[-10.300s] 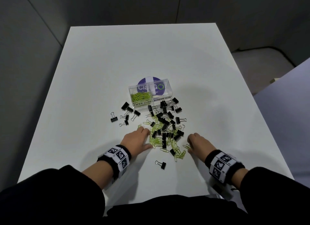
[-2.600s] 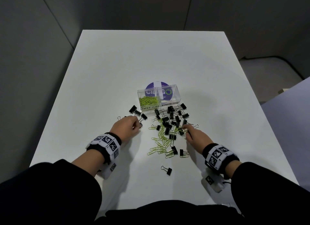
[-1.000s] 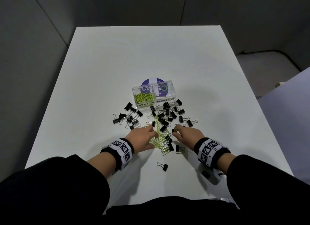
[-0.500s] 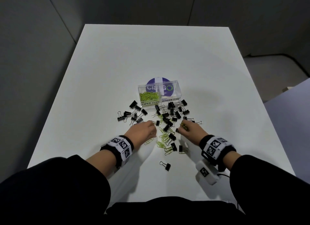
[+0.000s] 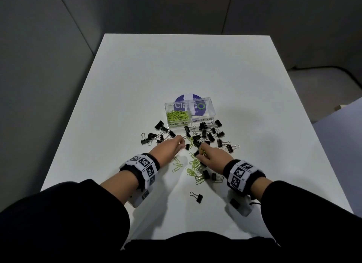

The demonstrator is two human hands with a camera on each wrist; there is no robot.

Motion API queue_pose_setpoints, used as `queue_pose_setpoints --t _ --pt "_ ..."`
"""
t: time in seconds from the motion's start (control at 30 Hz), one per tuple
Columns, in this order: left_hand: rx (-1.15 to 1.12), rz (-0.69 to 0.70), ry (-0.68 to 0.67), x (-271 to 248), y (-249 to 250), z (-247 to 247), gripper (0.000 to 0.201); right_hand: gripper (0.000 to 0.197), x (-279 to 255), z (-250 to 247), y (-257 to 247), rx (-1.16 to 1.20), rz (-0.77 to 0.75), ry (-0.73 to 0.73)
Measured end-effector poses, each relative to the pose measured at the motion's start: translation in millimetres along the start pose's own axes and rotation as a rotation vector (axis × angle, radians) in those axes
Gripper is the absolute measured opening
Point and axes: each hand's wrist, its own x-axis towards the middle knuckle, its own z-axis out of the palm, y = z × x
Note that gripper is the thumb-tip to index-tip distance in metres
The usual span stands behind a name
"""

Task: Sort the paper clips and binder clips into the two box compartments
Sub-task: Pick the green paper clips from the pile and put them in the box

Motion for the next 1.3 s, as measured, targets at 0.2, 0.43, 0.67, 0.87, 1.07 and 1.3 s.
queue_pose_setpoints --t 0.2,0.43,0.67,0.87,1.07,1.3 --pt "0.320 0.007 -0.177 -13 -10 1 0.046 0.060 1 13 -14 -0.451 -0.105 -0.077" --pt "0.379 0.009 -0.201 -7 -15 11 0.050 0.055 5 20 -13 -0.532 -0.074 -0.041" --pt "0.453 0.055 -0.221 -2 -16 16 0.030 0.025 4 16 -24 -0.677 -0.146 -0.126" --pt "0.594 0.118 -0.239 -6 -13 17 0.032 0.022 6 7 -38 -0.816 -0.219 -0.229" --pt "0.689 0.195 -0.196 -11 -13 21 0.026 0.019 3 -9 -29 -0.638 -0.190 -0.156" --pt "0.451 0.171 0.041 -13 -11 -4 0.025 0.019 8 -62 -34 -0.329 -0.140 0.042"
